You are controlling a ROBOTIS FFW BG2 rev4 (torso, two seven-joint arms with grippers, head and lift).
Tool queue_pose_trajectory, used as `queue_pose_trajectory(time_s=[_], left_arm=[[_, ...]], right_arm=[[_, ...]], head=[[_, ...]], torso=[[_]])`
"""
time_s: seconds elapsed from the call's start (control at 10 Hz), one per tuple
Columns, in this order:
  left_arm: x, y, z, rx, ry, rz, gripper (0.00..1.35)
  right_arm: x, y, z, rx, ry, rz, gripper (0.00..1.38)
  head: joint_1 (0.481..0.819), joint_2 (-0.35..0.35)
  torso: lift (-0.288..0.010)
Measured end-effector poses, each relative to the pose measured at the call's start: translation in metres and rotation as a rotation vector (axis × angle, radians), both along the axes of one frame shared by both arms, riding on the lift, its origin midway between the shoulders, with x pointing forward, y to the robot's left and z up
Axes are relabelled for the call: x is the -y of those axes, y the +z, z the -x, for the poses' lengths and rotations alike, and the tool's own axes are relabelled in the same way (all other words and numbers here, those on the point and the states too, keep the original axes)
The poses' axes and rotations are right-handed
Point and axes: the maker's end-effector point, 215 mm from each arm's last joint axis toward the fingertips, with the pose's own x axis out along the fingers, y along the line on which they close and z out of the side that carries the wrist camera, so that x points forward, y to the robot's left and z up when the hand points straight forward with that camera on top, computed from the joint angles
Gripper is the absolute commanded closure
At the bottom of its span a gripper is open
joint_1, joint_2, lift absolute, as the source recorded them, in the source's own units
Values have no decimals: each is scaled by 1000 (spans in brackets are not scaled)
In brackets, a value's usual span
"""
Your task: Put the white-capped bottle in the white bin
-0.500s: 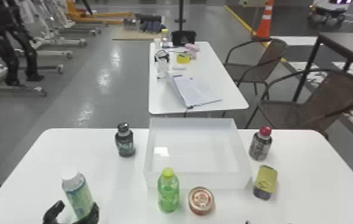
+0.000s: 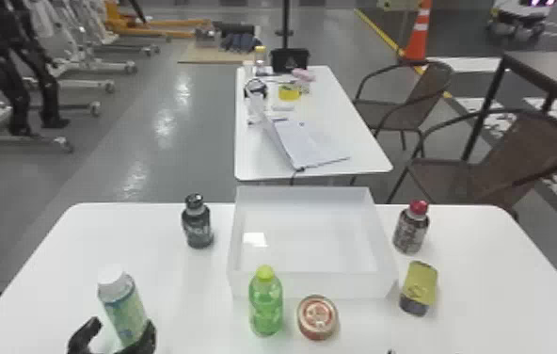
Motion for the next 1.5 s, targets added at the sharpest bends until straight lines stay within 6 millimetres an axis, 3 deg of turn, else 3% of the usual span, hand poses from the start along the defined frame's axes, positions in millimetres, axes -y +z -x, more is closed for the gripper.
queue_pose_trajectory(time_s=[0.4, 0.5, 0.6, 0.7, 1.1, 1.2, 1.4, 1.5], left_arm=[[6, -2, -13, -2, -23, -16, 196], [11, 0, -23, 9, -36, -30, 522], [13, 4, -31, 30, -43, -50, 1015], [16, 3, -34, 48, -50, -50, 1121], [15, -1, -35, 50, -46, -59, 1122], [17, 17, -39, 80, -57, -86, 1124], [39, 96, -61, 171, -119, -213, 1124], [63, 138, -75, 219, -179, -267, 1124]], right_arm=[[-2, -2, 0, -5, 2, -10, 108], [-2, -2, 0, -5, 2, -10, 110], [-2, -1, 0, -4, 2, -10, 108], [-3, -2, -1, -4, 4, -11, 110], [-4, -2, -1, -5, 5, -14, 110], [-3, -3, 0, -6, 5, -15, 110], [-3, -3, 0, -8, 5, -15, 110], [-3, -4, 0, -9, 5, -15, 108]], head=[[549, 0], [549, 0], [549, 0], [549, 0], [549, 0], [549, 0], [549, 0], [549, 0]], torso=[[-100], [-100], [-100], [-100], [-100], [-100], [-100], [-100]])
